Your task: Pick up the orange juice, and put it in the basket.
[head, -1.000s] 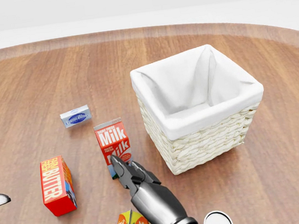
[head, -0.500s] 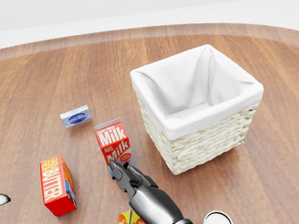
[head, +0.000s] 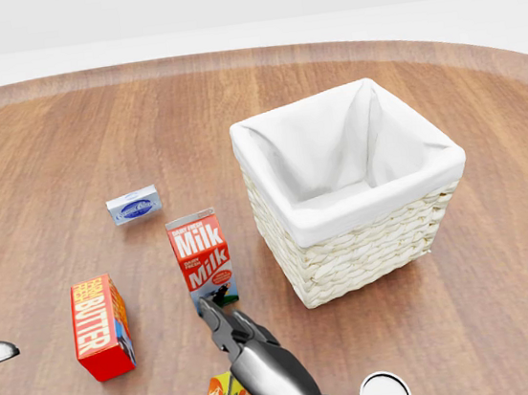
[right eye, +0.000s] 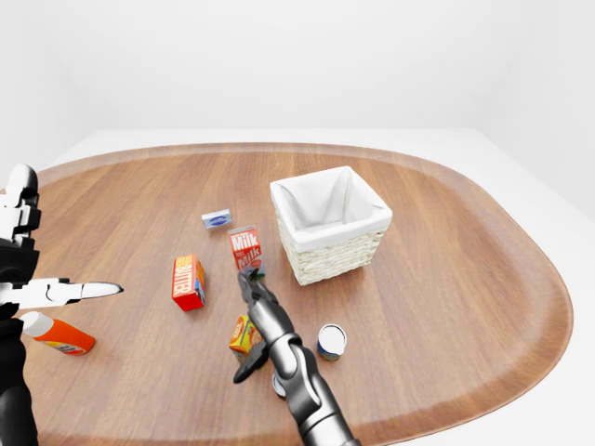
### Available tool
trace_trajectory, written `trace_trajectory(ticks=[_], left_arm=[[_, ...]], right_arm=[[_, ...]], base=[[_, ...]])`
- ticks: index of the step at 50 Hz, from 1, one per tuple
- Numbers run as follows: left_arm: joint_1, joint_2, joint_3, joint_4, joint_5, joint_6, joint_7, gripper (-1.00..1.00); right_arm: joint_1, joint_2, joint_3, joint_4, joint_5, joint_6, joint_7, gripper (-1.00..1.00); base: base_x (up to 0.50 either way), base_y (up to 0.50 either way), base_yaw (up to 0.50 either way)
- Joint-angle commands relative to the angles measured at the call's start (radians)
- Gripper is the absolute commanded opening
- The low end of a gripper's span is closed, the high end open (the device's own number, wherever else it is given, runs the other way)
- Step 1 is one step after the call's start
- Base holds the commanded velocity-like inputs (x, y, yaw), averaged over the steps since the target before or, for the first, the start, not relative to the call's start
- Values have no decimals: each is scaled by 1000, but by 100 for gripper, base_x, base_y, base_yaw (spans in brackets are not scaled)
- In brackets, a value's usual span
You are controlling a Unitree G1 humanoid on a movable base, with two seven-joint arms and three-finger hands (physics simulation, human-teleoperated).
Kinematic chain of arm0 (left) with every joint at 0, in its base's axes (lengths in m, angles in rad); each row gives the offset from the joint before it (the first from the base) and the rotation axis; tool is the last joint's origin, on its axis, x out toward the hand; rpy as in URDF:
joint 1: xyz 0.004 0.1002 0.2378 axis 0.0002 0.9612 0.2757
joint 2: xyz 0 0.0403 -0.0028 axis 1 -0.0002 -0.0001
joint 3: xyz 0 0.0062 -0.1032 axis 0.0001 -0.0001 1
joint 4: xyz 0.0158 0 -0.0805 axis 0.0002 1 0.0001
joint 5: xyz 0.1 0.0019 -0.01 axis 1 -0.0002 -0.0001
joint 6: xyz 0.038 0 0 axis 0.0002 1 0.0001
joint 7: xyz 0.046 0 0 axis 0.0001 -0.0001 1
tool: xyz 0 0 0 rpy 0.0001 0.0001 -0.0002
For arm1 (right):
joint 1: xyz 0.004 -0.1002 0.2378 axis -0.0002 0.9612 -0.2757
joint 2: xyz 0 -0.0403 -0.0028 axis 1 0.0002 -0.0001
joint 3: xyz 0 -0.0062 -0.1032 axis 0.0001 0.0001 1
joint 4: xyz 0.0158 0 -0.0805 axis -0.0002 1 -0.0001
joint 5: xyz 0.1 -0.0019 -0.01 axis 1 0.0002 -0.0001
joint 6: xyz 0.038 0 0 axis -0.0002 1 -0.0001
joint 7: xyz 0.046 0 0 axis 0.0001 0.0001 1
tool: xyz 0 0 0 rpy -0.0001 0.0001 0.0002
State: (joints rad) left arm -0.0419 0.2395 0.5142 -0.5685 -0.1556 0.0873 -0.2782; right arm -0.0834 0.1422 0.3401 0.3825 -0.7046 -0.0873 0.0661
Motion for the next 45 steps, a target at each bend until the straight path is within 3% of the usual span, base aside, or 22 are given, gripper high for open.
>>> trace_trajectory(ticks=[1, 3, 4, 5, 45], left_arm=[[-3, -4, -11, 93, 30, 0, 12, 100], [-1, -5, -10, 96, 30, 0, 10, 100], [-1, -5, -10, 98, 31, 0, 9, 100], [-1, -5, -10, 99, 31, 0, 9, 100], [-3, -4, -12, 103, 30, 0, 11, 100]], right_arm=[[-21, 9, -11, 151, 3, 0, -29, 100], [-20, 10, -14, 160, 4, 0, -31, 100], [-19, 10, -14, 163, 5, 0, -30, 9], [-16, 10, -14, 165, 7, 0, -28, -100], [-14, 12, -15, 174, 10, 0, -23, -100]], base=[[0, 0, 0], [0, 0, 0], [0, 0, 0], [0, 0, 0], [0, 0, 0]])
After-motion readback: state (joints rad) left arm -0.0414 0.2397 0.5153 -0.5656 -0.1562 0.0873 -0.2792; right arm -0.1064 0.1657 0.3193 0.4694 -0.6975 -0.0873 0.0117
